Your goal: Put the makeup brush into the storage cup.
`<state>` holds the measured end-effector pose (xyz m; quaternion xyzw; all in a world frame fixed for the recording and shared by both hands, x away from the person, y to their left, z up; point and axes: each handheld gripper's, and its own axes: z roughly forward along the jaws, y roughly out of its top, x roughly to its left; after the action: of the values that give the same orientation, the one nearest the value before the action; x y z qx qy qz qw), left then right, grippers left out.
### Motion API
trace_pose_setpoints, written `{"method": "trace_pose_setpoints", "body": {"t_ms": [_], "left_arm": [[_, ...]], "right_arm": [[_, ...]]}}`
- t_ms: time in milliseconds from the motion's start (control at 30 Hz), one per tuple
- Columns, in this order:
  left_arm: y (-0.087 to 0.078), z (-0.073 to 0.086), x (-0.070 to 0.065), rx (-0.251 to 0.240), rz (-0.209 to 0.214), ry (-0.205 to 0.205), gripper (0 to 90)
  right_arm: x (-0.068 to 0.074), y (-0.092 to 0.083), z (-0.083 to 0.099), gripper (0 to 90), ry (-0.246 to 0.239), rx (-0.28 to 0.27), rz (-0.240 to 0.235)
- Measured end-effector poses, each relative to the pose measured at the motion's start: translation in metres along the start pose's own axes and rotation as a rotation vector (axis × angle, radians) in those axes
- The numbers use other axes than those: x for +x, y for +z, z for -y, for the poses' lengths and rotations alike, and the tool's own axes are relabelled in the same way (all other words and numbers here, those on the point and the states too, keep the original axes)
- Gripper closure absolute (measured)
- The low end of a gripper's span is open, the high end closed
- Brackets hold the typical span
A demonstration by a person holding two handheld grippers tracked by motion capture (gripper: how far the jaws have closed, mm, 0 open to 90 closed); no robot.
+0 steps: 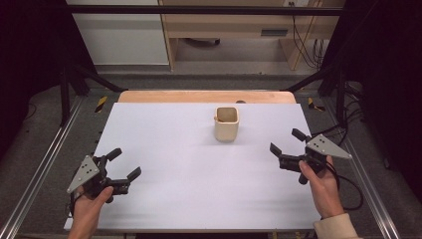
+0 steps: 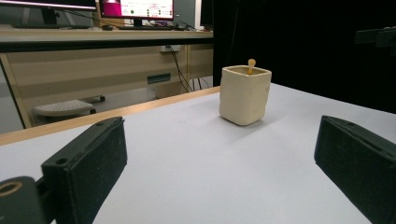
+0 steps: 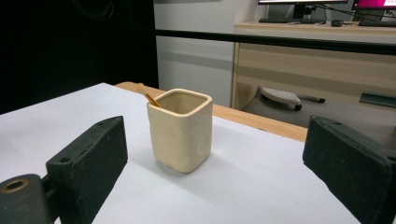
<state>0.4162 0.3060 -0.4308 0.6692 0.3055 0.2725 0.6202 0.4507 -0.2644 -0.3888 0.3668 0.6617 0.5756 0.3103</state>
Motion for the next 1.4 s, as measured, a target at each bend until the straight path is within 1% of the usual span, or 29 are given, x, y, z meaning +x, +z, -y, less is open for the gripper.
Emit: {"method": "trace_pose_setpoints", "body": {"t_ms": [200,267,433,533,733,833,1167,1400], "left_arm": [[-0.001,0.001,0.0,0.003,-0.001,0.004,1.9],[-0.002,0.001,0.0,0.003,0.0,0.005,1.9],[-0.003,0.001,0.001,0.004,0.0,0.006,1.9],[-0.003,0.001,0.001,0.005,0.0,0.007,1.8],[-0.004,0.001,0.001,0.003,-0.002,0.008,1.9],[-0.005,0.001,0.001,0.002,-0.001,0.009,1.9],[-0.006,0.001,0.0,0.001,0.0,0.014,1.9],[-0.007,0.002,0.0,0.001,0.0,0.014,1.9]], "right_arm": [[0.0,-0.004,0.009,6.8,0.004,0.005,-0.001],[0.001,-0.005,0.012,6.8,0.004,0.015,0.0],[0.002,-0.006,0.017,6.3,-0.004,0.016,0.0],[0.006,-0.006,0.021,5.9,-0.018,0.02,-0.003],[0.011,-0.006,0.026,5.6,-0.028,0.029,-0.017],[0.013,-0.007,0.029,5.6,-0.031,0.034,-0.017],[0.016,-0.008,0.037,5.7,-0.026,0.037,-0.01],[0.017,-0.009,0.048,5.9,-0.017,0.043,-0.003]]}}
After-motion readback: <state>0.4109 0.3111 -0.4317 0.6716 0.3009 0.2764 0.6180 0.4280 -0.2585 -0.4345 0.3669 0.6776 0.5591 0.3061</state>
